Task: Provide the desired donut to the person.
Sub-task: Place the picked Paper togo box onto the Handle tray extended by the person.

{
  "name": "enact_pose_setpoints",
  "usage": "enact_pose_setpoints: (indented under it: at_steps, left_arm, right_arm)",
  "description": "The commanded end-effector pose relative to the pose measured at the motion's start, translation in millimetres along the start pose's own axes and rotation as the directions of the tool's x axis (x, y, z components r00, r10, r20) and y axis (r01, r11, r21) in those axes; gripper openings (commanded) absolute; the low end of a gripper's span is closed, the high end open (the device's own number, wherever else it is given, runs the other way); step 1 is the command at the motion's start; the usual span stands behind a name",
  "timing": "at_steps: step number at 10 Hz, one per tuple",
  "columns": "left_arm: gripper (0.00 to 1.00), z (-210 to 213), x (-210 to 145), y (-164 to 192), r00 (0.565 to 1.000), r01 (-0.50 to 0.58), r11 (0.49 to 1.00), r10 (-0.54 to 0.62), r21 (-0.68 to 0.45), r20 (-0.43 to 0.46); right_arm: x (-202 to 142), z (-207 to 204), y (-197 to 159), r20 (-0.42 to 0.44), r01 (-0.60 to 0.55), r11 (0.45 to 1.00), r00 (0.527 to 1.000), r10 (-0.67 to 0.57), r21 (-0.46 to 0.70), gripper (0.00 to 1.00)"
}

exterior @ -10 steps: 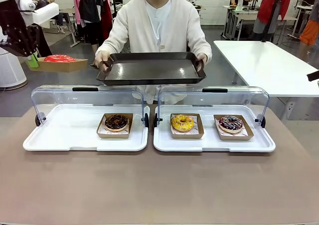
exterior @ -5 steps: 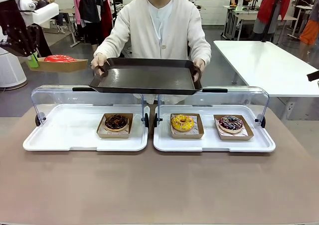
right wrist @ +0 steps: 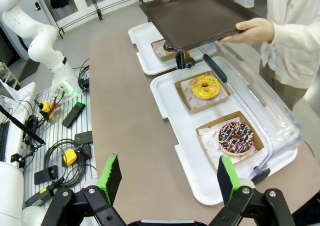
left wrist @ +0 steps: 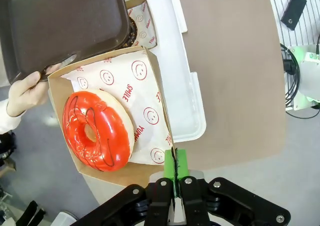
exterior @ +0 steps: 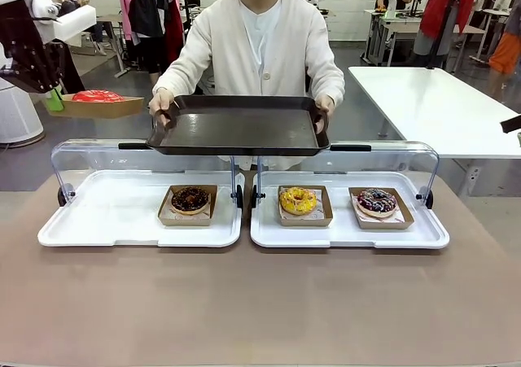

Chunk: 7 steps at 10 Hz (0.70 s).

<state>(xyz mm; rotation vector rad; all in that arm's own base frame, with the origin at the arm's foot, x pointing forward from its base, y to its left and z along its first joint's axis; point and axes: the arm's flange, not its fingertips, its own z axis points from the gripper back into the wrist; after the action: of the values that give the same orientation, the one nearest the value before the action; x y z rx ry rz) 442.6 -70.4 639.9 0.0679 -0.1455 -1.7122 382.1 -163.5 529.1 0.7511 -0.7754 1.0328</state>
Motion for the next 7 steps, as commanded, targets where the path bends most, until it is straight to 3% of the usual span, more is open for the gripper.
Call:
enact_pose_setpoints:
  at_steps: [1,2,4,7]
  left_arm:
    - [0.01,8,15,-5,0.999,0.042,0.999,-0.043,0.026,0.027]
    - [0.01,12,39,-21,0.999,0.048,0.997,-0.049,0.068,0.008]
    - [0.01,30,74,13,0.993,0.116,0.989,-0.113,0.093,-0.04]
    - [0.01,7,129,35,0.987,0.146,0.982,-0.137,0.122,-0.08]
  right_arm:
    - [1,-1,1,0.015,-0.002,1.0,1.0,0.002,0.003,1.0]
    - [1,-1,1,0.015,-0.002,1.0,1.0,0.002,0.003,1.0]
    - [1,-1,1,0.015,-0.002,1.0,1.0,0.002,0.003,1.0]
    - [1,-1,1,0.015,-0.002,1.0,1.0,0.002,0.003,1.0]
